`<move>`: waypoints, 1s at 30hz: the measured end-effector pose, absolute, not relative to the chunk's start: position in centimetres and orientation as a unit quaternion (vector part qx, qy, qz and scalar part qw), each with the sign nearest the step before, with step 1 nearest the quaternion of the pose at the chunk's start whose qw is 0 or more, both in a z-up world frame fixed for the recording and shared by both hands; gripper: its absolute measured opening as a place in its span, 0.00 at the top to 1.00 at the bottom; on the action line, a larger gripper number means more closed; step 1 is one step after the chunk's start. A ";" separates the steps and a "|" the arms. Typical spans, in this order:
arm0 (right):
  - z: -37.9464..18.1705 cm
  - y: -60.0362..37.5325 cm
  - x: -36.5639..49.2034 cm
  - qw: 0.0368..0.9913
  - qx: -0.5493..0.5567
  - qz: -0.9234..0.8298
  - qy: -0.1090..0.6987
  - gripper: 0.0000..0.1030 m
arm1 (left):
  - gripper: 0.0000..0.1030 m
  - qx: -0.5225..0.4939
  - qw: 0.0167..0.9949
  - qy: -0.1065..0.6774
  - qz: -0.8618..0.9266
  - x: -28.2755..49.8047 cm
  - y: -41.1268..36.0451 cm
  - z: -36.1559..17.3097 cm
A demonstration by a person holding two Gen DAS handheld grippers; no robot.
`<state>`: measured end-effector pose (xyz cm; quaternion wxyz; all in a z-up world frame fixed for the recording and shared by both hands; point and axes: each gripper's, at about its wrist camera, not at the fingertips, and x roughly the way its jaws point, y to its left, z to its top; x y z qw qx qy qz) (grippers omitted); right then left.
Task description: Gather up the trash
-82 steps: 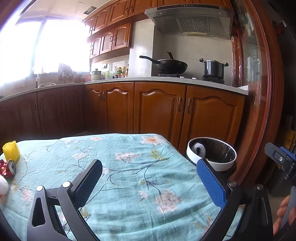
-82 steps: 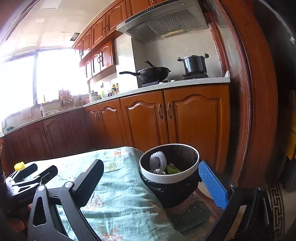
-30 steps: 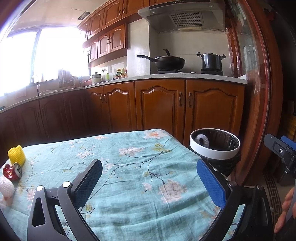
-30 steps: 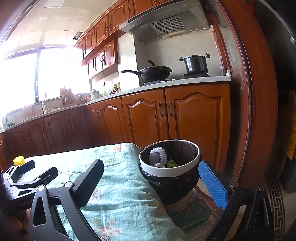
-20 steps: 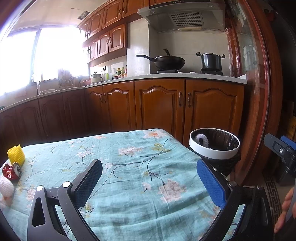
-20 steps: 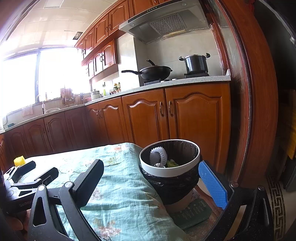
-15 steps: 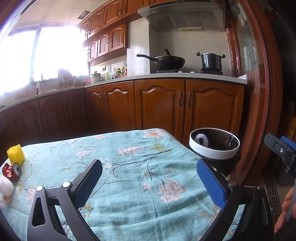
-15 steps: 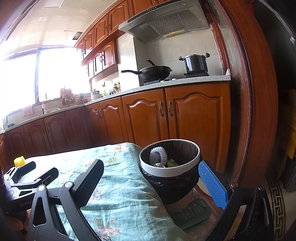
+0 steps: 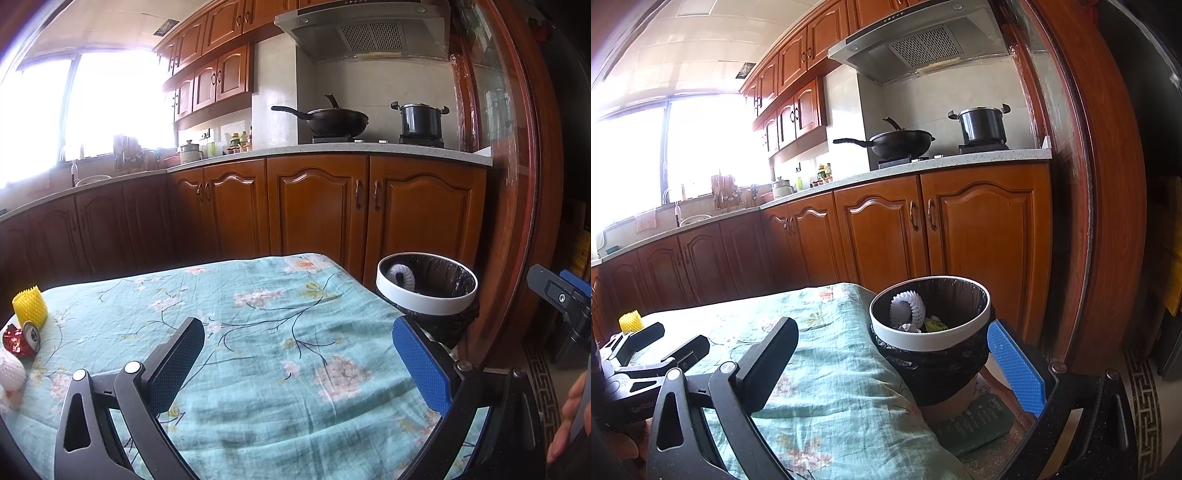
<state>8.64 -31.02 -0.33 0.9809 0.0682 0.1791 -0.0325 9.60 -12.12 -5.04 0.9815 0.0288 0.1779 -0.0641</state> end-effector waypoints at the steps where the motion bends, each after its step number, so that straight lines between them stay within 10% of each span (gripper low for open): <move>1: -0.3 -31.0 8.6 0.981 0.069 -0.032 0.179 0.00 | 0.01 0.029 0.982 0.178 -0.064 9.6 -12.1 -5.0; 30: -0.1 -30.8 9.2 0.979 0.075 -0.020 0.186 0.00 | 0.01 0.026 0.979 0.188 -0.072 10.3 -11.8 -5.4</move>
